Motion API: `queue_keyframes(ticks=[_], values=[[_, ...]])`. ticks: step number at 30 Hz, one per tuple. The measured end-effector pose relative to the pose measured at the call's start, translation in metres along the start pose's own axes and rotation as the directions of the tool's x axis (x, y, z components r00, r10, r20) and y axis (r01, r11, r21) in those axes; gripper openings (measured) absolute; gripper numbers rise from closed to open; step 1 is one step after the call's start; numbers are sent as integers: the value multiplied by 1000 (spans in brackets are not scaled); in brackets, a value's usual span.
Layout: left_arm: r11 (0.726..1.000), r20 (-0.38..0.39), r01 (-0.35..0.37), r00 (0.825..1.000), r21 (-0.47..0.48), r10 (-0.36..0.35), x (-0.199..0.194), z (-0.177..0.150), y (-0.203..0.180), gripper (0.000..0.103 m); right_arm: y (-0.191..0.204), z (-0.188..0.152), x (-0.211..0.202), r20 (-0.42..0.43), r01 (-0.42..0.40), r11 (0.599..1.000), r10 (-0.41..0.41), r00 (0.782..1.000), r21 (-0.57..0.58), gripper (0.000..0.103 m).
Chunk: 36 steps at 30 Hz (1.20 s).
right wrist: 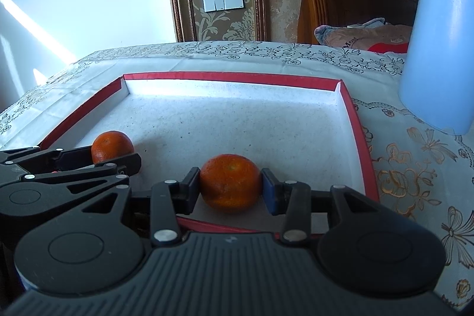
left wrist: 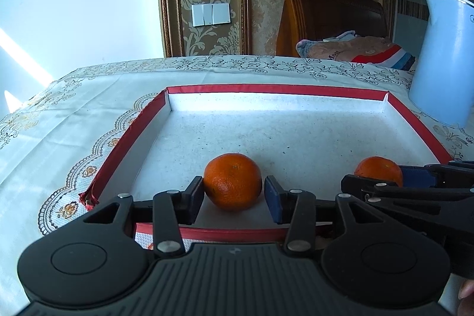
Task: Organize fruits
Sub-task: 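Open the left tool over the tray while the right tool releases its tangerine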
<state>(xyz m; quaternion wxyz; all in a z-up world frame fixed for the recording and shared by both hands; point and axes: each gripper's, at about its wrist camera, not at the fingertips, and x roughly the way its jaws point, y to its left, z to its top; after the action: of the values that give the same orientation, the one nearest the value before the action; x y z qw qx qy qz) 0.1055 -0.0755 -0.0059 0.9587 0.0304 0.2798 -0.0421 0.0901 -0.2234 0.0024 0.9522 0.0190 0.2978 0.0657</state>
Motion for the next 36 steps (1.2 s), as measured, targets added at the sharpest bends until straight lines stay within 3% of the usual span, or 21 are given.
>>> queue_keyframes(ticks=[5,7,9,11,19,21,23,30,33,36], values=[[1000,11,-8,1000,-13,8,-4,-1,2,53,-1,0,0,4,-3,1000,3,1000,4,42],[1000,28,-19,999,-23,20,-8,-1,4,60,-2,-1,-2,12,-2,1000,1,1000,11,47],[999,43,-10,999,-40,11,-14,-1,9,61,-4,-1,-6,26,-4,1000,3,1000,22,58],[998,61,4,998,-64,0,-21,-1,14,62,-6,0,-11,44,-13,999,11,999,29,62],[995,131,15,991,-99,-2,-63,-17,40,74,-18,-2,-45,125,-52,996,43,991,70,61],[992,139,25,990,-125,-7,-73,-25,52,76,-24,-6,-58,156,-66,994,52,986,87,71],[987,127,25,992,-157,-5,-80,-32,63,76,-28,-12,-70,175,-71,992,53,983,101,74],[984,128,38,992,-175,-15,-103,-50,85,76,-26,-42,-97,154,-74,996,65,986,57,74],[981,136,53,990,-188,-27,-110,-57,91,76,-23,-54,-99,120,-76,996,70,990,43,61],[977,128,57,991,-207,-30,-113,-62,96,76,-21,-55,-101,114,-77,996,72,991,39,57]])
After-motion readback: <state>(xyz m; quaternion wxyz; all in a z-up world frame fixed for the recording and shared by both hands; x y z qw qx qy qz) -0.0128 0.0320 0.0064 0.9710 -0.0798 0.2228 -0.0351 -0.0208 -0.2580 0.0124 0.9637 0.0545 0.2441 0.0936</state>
